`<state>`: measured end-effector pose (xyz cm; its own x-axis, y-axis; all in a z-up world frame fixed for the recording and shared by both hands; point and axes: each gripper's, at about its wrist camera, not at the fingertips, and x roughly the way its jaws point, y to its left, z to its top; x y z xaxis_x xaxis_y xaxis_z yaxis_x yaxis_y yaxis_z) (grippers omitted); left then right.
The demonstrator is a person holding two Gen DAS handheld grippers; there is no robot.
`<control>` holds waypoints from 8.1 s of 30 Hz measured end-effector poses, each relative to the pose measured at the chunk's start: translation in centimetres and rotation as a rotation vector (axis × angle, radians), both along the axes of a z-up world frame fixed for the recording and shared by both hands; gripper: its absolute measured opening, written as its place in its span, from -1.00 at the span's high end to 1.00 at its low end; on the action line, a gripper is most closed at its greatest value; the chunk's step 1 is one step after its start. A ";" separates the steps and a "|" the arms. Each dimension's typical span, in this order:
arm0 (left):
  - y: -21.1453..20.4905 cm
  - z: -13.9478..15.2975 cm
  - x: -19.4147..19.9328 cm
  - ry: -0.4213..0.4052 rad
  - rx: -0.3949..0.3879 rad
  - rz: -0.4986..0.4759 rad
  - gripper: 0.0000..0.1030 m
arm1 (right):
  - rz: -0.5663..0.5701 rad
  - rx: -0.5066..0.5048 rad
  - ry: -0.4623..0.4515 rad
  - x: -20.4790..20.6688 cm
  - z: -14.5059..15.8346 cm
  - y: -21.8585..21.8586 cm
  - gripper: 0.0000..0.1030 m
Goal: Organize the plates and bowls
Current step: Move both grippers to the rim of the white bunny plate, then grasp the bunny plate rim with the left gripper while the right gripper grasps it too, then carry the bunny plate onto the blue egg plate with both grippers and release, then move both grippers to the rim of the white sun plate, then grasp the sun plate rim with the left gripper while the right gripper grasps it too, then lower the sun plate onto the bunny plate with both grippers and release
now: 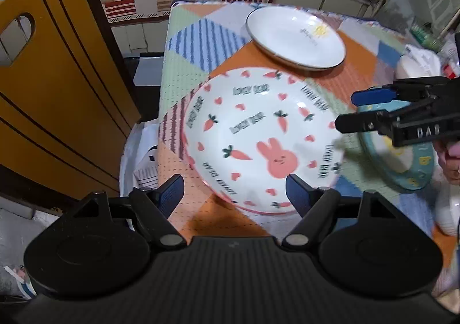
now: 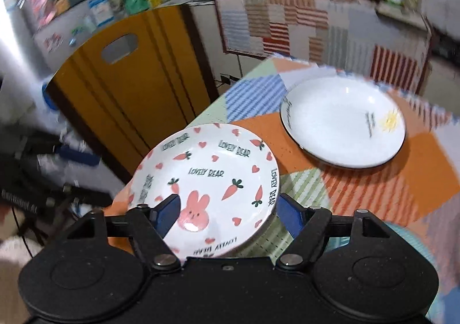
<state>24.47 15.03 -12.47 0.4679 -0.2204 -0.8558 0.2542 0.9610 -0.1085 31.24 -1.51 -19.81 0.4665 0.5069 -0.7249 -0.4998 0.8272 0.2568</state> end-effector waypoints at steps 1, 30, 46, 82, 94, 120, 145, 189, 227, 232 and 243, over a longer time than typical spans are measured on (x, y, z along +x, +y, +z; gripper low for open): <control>0.0 -0.5 0.2 -0.002 0.017 -0.003 -0.50 | -0.017 0.018 0.024 0.6 -0.9 -0.1 -0.43; 0.8 -6.0 3.9 0.094 -0.075 0.130 0.46 | -0.014 0.073 0.155 5.2 -7.1 -0.7 0.63; 1.5 -3.8 2.5 -0.012 -0.039 0.107 0.44 | 0.087 0.094 0.067 1.2 -0.8 -5.0 0.61; -12.6 -11.3 5.2 0.173 -0.066 -0.126 0.41 | -0.156 0.035 0.169 -4.6 -2.5 -20.0 0.61; -13.8 -12.6 6.3 0.244 -0.048 -0.130 0.38 | -0.193 -0.004 0.234 -4.0 -3.6 -20.6 0.59; -14.3 -12.7 5.7 0.216 -0.010 -0.159 0.39 | -0.220 -0.493 0.136 -5.3 -3.5 -13.8 0.33; -7.8 0.0 5.3 -0.039 0.032 -0.213 0.20 | -0.173 -0.176 -0.072 -7.4 7.9 -12.0 -0.13; -2.8 -13.8 24.1 -0.058 -0.057 0.086 0.25 | -0.465 0.206 0.181 14.0 -7.8 -11.9 0.00; -10.5 -5.6 5.0 -0.066 -0.163 -0.125 0.60 | -0.428 0.288 0.160 -3.2 -0.8 -20.4 0.63; -12.0 -6.8 2.8 -0.018 -0.165 -0.139 0.60 | -0.454 0.313 0.191 -6.3 -2.4 -22.2 0.63; -13.2 -8.7 1.8 0.051 -0.136 -0.151 0.60 | -0.461 0.288 0.240 -8.6 -4.8 -23.2 0.63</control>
